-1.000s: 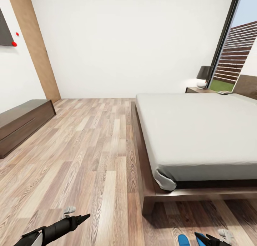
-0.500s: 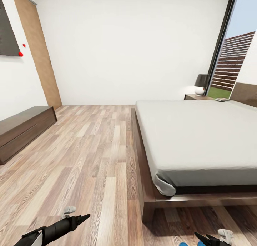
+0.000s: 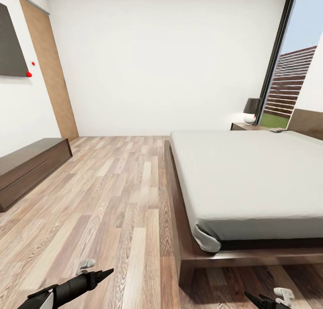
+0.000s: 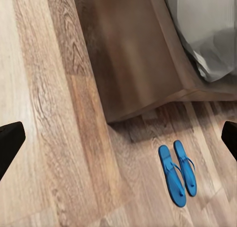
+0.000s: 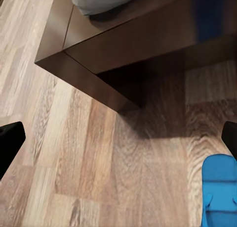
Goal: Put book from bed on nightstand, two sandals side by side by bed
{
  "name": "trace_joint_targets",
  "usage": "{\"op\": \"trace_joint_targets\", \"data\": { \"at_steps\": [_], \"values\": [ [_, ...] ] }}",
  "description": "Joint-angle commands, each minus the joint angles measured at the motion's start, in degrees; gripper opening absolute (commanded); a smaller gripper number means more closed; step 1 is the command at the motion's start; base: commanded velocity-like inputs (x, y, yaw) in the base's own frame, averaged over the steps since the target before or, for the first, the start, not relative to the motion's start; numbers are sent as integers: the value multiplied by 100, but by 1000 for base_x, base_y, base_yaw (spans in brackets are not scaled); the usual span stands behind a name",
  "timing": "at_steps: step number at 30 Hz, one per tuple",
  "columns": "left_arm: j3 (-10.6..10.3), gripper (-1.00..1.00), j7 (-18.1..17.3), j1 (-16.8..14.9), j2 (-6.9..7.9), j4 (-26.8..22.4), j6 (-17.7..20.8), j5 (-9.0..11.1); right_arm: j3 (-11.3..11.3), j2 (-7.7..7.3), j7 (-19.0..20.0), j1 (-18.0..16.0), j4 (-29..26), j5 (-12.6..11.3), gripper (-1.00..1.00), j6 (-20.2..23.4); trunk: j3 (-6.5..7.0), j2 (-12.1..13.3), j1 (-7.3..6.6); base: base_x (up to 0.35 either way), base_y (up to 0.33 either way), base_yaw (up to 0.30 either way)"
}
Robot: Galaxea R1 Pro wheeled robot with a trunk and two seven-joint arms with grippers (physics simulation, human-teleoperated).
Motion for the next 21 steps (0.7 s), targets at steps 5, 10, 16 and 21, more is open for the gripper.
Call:
{"op": "trace_joint_targets", "data": {
  "at_steps": [5,10,16,21],
  "values": [
    [5,100,-27,-2,0,-1,59,32,-16,-1,2,-4,12,30,100,-45,85,200,-112,0,0,0],
    [5,100,-20,-2,-3,0,59,32,-16,1,-3,-4,15,30,100,-46,174,400,-221,0,0,0],
    [1,100,-19,-2,-11,1,59,32,-16,2,-5,-4,15,30,100,-46,282,641,-353,0,0,0],
    [-3,100,-15,-2,-12,1,59,32,-16,4,-5,-4,15,30,100,-46,372,841,-463,0,0,0]
  ]
}}
